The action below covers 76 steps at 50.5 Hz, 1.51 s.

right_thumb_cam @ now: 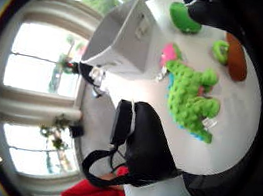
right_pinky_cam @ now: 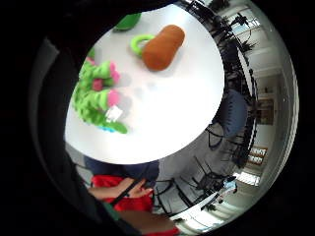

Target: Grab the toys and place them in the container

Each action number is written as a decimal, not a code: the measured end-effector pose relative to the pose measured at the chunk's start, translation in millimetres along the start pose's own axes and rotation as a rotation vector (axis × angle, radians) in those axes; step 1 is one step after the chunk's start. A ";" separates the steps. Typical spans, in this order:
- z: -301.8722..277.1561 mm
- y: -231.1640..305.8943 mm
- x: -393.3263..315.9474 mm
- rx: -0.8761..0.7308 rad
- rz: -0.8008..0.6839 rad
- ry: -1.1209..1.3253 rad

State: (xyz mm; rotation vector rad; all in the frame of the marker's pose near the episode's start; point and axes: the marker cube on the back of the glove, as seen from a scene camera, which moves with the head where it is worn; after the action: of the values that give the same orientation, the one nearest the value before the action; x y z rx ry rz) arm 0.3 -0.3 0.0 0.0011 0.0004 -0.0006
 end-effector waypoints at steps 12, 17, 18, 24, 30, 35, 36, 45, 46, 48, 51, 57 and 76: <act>1.7 1.7 -2.9 0.018 -0.004 -0.015; 3.8 0.7 -4.5 0.029 -0.010 -0.016; 4.7 0.6 -5.4 0.032 -0.011 -0.013; 10.9 1.2 -10.6 0.028 -0.019 -0.003; 15.1 1.0 -10.0 0.003 -0.028 0.005; 15.4 -6.2 -2.5 0.010 -0.061 -0.015; 15.2 -8.1 -0.7 0.010 -0.066 -0.020; 22.5 -17.3 -2.7 -0.043 -0.063 -0.037; 25.9 -15.2 -7.3 -0.045 -0.062 -0.034; 32.4 -14.1 -13.2 -0.051 -0.065 -0.034; 44.1 -19.5 -15.1 -0.083 -0.074 -0.031; 76.4 -28.6 -18.8 -0.207 -0.059 -0.012; 149.1 -44.1 -24.0 -0.548 -0.069 0.341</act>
State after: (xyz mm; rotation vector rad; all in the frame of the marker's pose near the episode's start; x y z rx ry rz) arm -23.7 -44.5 149.0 -0.5469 0.3413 -0.0693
